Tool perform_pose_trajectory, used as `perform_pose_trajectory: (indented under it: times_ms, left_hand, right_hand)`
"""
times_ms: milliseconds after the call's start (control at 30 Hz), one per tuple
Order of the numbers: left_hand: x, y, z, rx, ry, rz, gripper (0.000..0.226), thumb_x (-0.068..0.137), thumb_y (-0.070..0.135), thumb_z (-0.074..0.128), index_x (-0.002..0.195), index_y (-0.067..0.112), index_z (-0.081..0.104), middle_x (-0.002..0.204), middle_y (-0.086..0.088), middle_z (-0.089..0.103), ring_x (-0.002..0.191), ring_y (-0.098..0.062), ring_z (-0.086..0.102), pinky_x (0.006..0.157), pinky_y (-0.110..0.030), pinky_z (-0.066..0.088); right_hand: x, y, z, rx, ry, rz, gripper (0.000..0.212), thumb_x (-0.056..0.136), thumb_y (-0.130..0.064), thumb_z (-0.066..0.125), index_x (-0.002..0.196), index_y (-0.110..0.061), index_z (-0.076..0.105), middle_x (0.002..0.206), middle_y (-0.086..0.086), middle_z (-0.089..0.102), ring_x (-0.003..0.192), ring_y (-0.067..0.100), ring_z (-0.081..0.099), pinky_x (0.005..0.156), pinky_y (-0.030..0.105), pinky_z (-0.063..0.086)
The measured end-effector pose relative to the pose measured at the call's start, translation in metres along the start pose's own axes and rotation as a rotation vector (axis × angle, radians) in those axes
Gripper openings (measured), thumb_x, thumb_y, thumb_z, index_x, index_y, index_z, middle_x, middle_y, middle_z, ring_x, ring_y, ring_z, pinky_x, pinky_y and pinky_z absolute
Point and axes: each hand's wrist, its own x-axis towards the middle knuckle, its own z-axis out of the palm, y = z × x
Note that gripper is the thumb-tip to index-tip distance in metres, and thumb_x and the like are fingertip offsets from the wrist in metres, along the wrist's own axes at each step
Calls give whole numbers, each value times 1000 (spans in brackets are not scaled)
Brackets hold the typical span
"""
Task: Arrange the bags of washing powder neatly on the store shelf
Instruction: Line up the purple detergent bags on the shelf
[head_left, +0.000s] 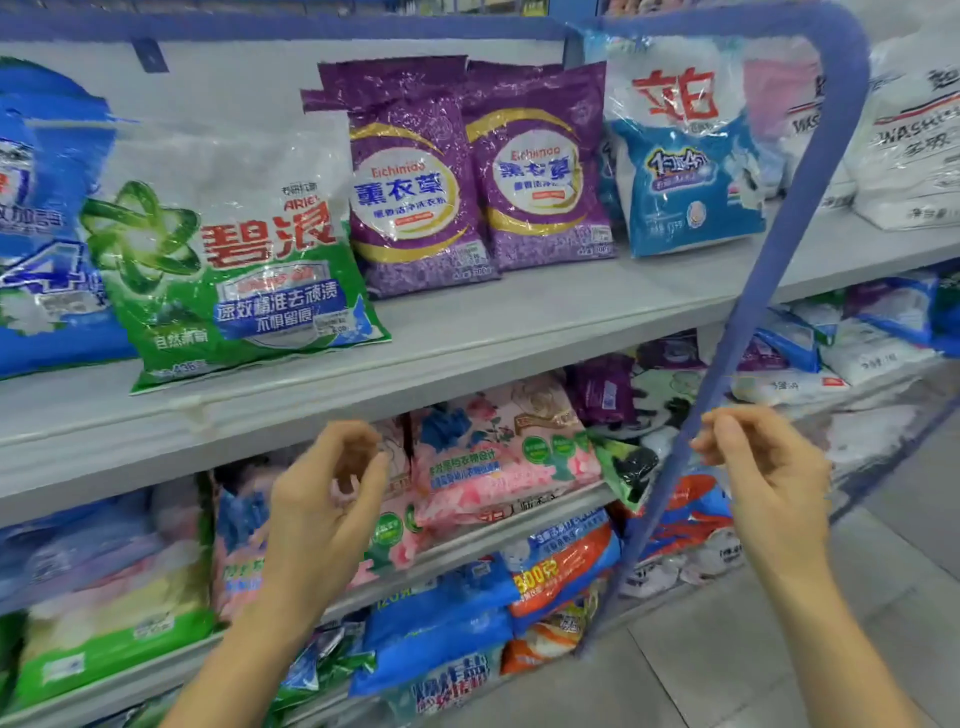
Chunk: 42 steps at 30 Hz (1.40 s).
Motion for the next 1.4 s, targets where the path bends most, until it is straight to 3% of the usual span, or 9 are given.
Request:
perform_pose_trajectory:
  times_ms: [100,233,367,567,767,900,1100,1300,1400]
  left_hand:
    - [-11,-9,34,50,-127,-63,15,84,35,47,90,22,53,76,12,60,73,-3,55,62,-8,40]
    - [-17,-20,83,163,-208,-158,26,84,40,46,93,19,58,75,10,59,69,-7,56,60,-15,42]
    - [-9,-33,136,264,-204,-290,32,83,30,51,102,7,61,90,-5,64,76,-17,57,69,-30,43]
    - [9,-51,211,514,-185,-327,35,83,29,50,105,5,61,99,-15,62,89,-34,58,73,-34,44]
    - [5,-75,250,865,-159,-285,44,84,33,50,118,7,60,122,-22,58,117,-40,50,103,-55,33]
    - [1,-78,254,930,-160,-266,50,88,38,43,126,9,55,130,-20,55,127,-37,45,108,-57,26]
    - [2,-80,256,972,-148,-256,50,88,39,40,127,11,56,133,-16,54,129,-34,44,109,-55,26]
    - [1,-80,255,970,-154,-259,51,88,40,40,128,12,55,134,-16,53,129,-34,44,108,-55,27]
    - [2,-79,254,964,-163,-269,51,88,40,40,128,12,55,133,-16,54,129,-35,44,108,-56,28]
  right_hand:
    - [-2,37,-14,-42,-40,62,42,94,-7,50,74,-42,60,71,-15,65,64,2,60,59,10,45]
    - [10,82,-13,-41,-122,141,24,94,-13,52,79,-31,60,75,-17,65,69,3,60,61,13,45]
    - [36,127,5,-71,-288,186,12,89,-33,50,85,-30,61,77,-14,65,74,5,61,64,18,46]
    - [78,188,48,-143,-577,191,10,94,-17,52,99,-15,61,83,-7,61,75,-1,57,66,7,42]
    - [107,224,93,-239,-629,42,26,88,-21,60,108,-5,62,102,10,64,94,24,58,80,29,42]
    - [122,235,124,-425,-672,-35,42,89,-29,57,123,-5,52,123,17,54,115,31,47,92,36,40]
    - [127,247,152,-509,-554,-249,30,88,-22,53,97,5,63,92,23,66,84,38,62,77,41,47]
    - [129,244,134,-264,-501,-59,28,97,-14,42,94,4,62,83,19,65,73,34,59,63,27,35]
    - [125,232,113,-174,-487,22,30,97,-13,41,69,-15,49,58,-4,45,52,10,40,47,19,24]
